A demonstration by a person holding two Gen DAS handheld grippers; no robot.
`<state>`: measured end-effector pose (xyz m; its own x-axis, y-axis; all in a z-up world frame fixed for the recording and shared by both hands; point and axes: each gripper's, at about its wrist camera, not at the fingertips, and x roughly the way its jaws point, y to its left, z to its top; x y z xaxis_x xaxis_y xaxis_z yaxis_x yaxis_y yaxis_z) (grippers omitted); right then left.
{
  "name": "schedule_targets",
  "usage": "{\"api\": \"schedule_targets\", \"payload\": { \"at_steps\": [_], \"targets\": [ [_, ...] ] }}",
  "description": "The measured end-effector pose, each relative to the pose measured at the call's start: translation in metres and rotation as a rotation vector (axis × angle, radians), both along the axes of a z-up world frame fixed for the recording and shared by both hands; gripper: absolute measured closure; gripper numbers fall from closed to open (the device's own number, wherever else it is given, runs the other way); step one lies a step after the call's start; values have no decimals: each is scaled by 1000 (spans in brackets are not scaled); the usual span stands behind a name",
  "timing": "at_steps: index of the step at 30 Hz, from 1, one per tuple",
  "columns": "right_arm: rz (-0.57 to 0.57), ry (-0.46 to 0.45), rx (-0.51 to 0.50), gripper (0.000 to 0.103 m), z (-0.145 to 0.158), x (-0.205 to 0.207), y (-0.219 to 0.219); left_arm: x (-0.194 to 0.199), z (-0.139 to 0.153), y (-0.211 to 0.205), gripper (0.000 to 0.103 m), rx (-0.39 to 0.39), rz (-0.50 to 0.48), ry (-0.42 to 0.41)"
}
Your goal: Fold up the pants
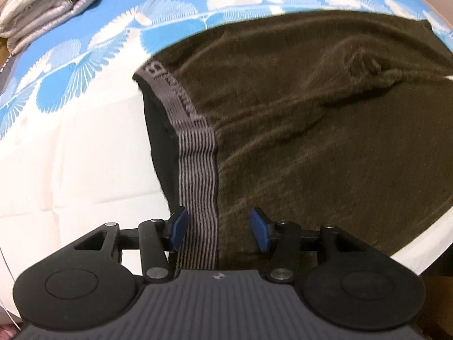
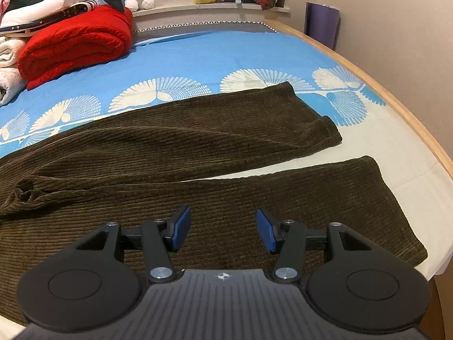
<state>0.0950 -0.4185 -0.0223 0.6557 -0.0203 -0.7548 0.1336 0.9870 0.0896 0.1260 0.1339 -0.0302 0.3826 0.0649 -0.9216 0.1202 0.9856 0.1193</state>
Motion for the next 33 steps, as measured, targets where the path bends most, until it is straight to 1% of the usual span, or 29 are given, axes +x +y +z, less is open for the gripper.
{"api": "schedule_targets", "payload": {
  "at_steps": [6, 10, 12, 14, 15, 16, 17, 19, 20, 21, 23, 24, 25, 27, 28, 30, 31, 33],
  "targets": [
    [-1, 13, 7, 49, -3, 6, -1, 11, 8, -14, 48, -20, -14, -47],
    [-7, 20, 7, 49, -5, 11, -2, 23, 7, -27, 48, -14, -27, -67],
    [-5, 14, 3, 49, -5, 13, -1, 30, 9, -32, 54, -17, -17, -93],
    [-6, -3, -5, 49, -3, 16, 0, 36, 16, -33, 71, -38, 8, -131],
    [-7, -11, -6, 50, -2, 17, 1, 40, 21, -32, 76, -65, 27, -156],
    [-7, -22, -3, 52, -1, 18, 1, 43, 27, -30, 86, -86, 44, -181],
    [-8, -39, 4, 58, 1, 19, 2, 45, 33, -29, 89, -104, 62, -208],
    [-11, -73, 23, 89, 6, 20, 1, 51, 43, -26, 89, -139, 101, -255],
    [-12, -89, 30, 94, 8, 21, 2, 57, 47, -25, 89, -159, 121, -250],
    [-13, -108, 32, 96, 10, 22, 3, 68, 51, -25, 89, -168, 147, -230],
    [-7, -130, 21, 96, 14, 25, 6, 89, 58, -29, 88, -139, 166, -204],
    [2, -136, 13, 96, 16, 27, 9, 104, 63, -31, 88, -119, 173, -208],
    [10, -140, 7, 96, 16, 29, 12, 115, 68, -32, 88, -119, 181, -224],
    [28, -145, -10, 96, 17, 34, 18, 136, 75, -33, 87, -150, 186, -306],
    [34, -146, -16, 96, 17, 36, 21, 141, 74, -32, 87, -153, 185, -350],
    [48, -141, -21, 96, 16, 41, 27, 149, 62, -29, 87, -145, 188, -426],
    [55, -139, -24, 96, 15, 43, 29, 153, 50, -25, 87, -149, 191, -422],
    [67, -136, -32, 96, 14, 48, 33, 169, 31, -15, 87, -142, 232, -339]
  ]
}}
